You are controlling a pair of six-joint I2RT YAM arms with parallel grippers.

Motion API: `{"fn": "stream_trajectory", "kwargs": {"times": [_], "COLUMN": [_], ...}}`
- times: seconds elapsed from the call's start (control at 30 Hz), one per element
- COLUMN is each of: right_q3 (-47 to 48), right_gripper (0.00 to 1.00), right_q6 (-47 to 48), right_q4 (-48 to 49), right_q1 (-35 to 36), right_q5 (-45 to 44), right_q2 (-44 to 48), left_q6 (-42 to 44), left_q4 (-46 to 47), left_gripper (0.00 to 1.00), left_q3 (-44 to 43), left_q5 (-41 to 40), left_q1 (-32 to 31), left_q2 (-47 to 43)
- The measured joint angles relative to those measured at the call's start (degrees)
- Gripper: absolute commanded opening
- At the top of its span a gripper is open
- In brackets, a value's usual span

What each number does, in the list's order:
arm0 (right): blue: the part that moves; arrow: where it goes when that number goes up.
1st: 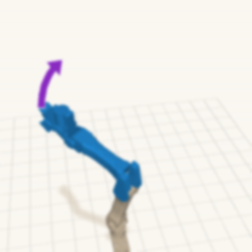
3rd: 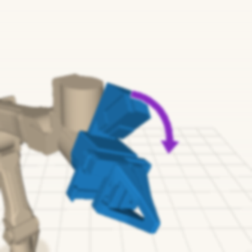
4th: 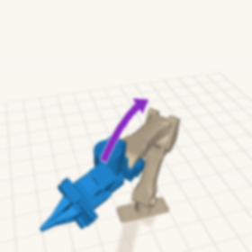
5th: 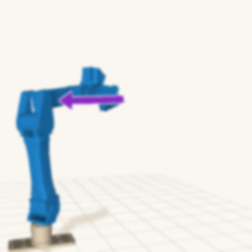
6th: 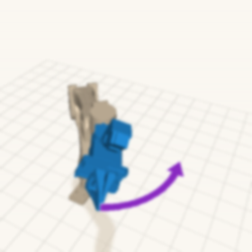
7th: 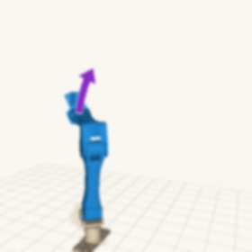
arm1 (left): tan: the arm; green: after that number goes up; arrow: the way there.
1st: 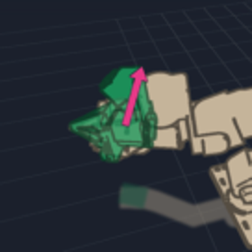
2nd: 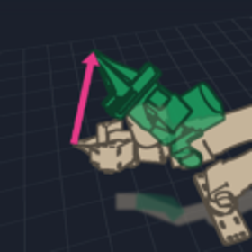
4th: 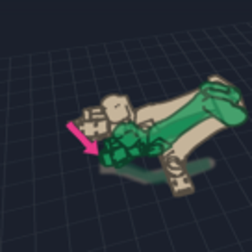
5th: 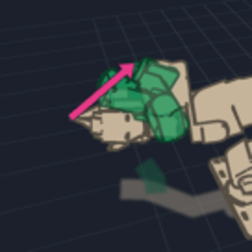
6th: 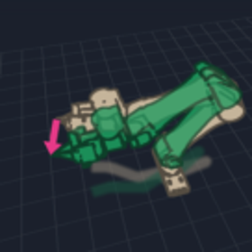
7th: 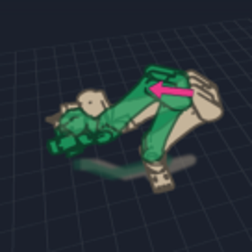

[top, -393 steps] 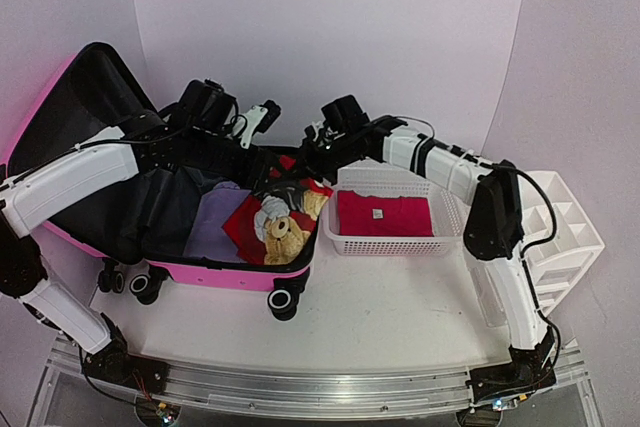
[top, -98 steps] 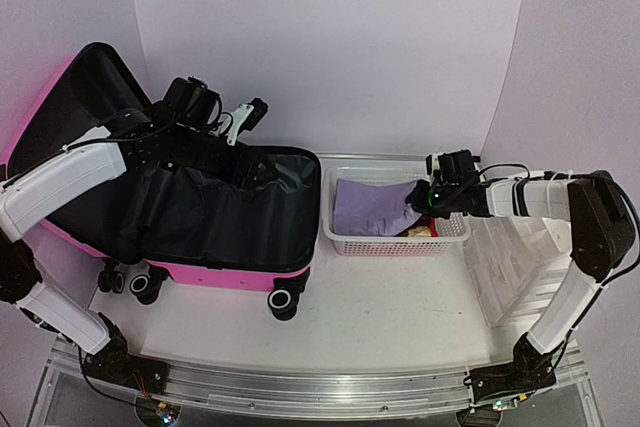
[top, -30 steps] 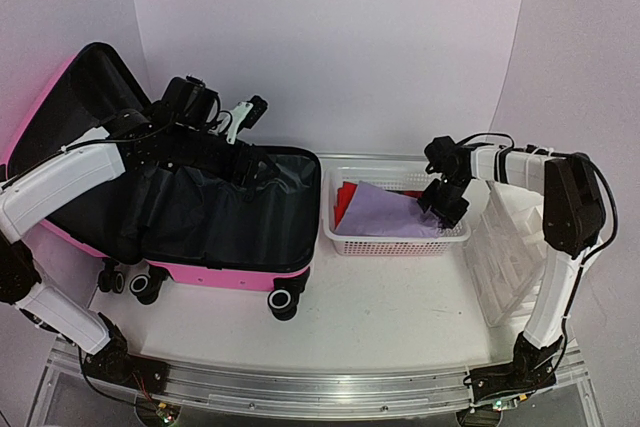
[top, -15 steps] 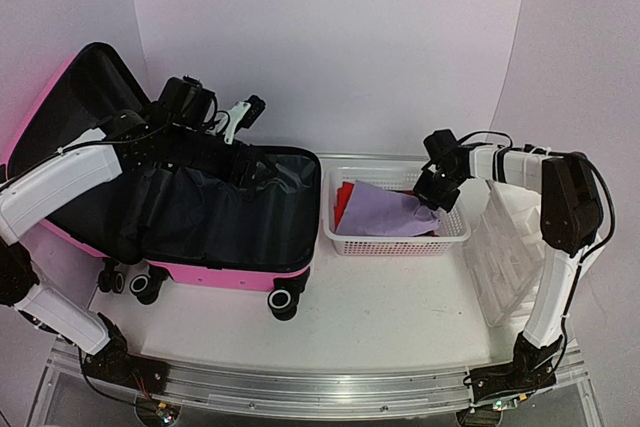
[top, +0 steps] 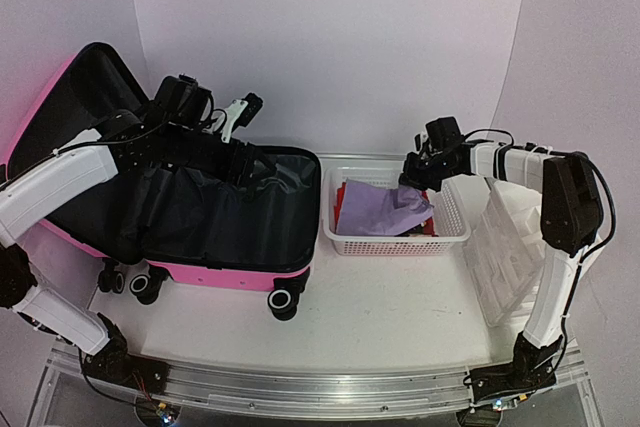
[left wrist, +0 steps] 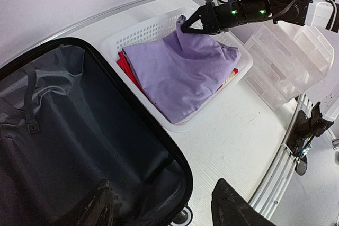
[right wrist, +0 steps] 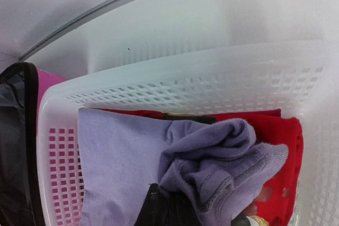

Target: Open, take out, and arrange the luggage

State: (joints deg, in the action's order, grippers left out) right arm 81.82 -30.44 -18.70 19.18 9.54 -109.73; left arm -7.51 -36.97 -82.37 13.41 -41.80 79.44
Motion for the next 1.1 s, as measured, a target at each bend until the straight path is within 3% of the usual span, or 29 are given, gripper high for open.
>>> {"fn": "stream_trajectory", "kwargs": {"times": [0.27,0.6,0.9,0.93,1.0,1.1], "right_q3": [-4.6,-4.7,-12.9,-13.4,-14.3,-14.4], "right_gripper": [0.00,0.00,0.00,0.02,0.17,0.24], "right_q6": [10.8,9.3,12.2,12.6,13.1,13.3], "right_q4": [4.2,10.9,13.6,13.4,13.3,11.8], "right_q1": [-1.2,0.2,-4.4,-5.0,-5.4,-5.1], "right_q5": [4.7,14.9,6.6,4.7,1.4,-1.8], "right_q2": [0.0,-0.1,1.2,1.2,1.2,1.2], "left_q6": [0.0,0.0,0.0,0.0,0.0,0.0], "left_q4": [0.0,0.0,0.0,0.0,0.0,0.0], "left_gripper": [0.63,0.63,0.63,0.63,0.63,0.63], "left_q3": [0.0,-0.1,-0.1,-0.1,-0.1,-0.1], "left_q5": [0.0,0.2,0.4,0.4,0.4,0.4], "left_q1": [0.0,0.0,0.0,0.0,0.0,0.0], "left_q2": [0.0,0.5,0.6,0.6,0.6,0.5]}}
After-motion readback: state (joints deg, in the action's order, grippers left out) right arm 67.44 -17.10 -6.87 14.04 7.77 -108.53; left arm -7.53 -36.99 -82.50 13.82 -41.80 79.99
